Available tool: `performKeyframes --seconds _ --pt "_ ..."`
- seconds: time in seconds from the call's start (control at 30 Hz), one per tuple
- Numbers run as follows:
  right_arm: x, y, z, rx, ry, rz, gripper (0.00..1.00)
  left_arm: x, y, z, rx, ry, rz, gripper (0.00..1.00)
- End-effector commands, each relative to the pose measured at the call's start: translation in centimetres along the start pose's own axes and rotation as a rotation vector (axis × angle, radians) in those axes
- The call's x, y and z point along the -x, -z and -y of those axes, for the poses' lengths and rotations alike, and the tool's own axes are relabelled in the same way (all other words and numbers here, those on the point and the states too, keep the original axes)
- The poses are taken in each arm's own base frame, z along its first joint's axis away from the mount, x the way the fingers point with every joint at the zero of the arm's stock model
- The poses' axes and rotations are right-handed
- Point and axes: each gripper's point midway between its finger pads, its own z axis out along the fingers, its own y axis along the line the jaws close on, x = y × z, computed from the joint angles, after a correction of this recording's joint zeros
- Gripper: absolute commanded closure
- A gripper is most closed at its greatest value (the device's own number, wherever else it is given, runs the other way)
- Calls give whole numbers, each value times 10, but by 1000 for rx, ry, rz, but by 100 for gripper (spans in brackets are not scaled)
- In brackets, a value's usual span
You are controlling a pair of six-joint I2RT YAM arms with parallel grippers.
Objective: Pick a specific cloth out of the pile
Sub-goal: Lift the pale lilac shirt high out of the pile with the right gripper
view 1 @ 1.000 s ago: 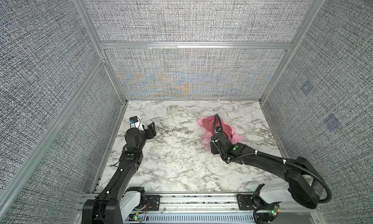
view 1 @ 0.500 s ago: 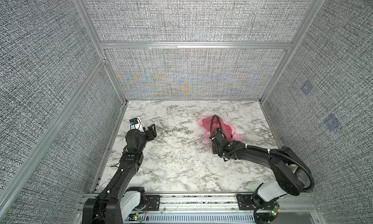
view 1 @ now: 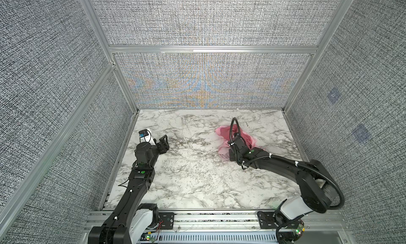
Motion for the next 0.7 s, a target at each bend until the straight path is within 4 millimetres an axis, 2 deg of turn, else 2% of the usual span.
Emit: performKeyframes --seconds 0.0,0.27,0.43,0.67 --pt "27 28 7 14 -28 67 100 1 1 -1 12 -16 -3 28" --pt "89 89 48 40 -123 243 100 6 4 -1 17 -24 8 27" --pt "108 109 75 47 -176 289 100 9 8 0 22 -30 12 27" --pt "138 139 85 117 -227 356 100 14 12 2 22 -35 27 27"
